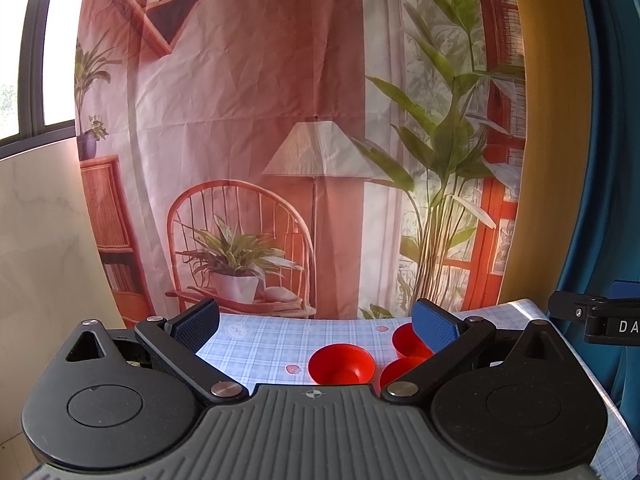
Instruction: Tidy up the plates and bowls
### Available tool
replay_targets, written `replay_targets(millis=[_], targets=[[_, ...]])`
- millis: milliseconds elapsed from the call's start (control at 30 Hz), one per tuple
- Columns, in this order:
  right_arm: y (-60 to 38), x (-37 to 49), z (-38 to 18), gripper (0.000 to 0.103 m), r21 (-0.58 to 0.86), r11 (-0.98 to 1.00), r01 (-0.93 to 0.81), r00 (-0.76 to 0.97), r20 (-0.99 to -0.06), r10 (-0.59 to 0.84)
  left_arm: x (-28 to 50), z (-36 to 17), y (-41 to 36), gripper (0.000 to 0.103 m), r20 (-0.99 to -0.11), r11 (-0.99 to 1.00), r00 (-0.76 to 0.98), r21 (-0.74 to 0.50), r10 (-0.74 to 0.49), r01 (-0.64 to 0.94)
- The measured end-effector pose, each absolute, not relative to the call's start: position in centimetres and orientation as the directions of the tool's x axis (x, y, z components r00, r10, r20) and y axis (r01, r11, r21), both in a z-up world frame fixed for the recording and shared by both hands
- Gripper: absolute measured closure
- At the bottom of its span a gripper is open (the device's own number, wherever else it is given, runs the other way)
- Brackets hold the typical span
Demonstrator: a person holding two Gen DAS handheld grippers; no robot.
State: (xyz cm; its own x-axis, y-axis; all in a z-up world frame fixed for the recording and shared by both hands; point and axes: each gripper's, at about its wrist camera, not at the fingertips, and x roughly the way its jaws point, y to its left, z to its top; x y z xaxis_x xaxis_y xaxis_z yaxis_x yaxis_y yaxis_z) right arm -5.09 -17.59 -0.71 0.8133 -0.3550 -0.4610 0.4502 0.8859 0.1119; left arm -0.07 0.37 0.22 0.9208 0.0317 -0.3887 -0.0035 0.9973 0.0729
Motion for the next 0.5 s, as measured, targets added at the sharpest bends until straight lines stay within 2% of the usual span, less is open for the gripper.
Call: replay_targets(millis=[500], targets=[[-17.05,-4.97,-0.44,0.000,0.100,0.891,0.444,0.817,-0.454,-0.356,-0.14,0.38,0.40,0.000,-0.384,0.998,0.923,0.063,0.030,-0.006]])
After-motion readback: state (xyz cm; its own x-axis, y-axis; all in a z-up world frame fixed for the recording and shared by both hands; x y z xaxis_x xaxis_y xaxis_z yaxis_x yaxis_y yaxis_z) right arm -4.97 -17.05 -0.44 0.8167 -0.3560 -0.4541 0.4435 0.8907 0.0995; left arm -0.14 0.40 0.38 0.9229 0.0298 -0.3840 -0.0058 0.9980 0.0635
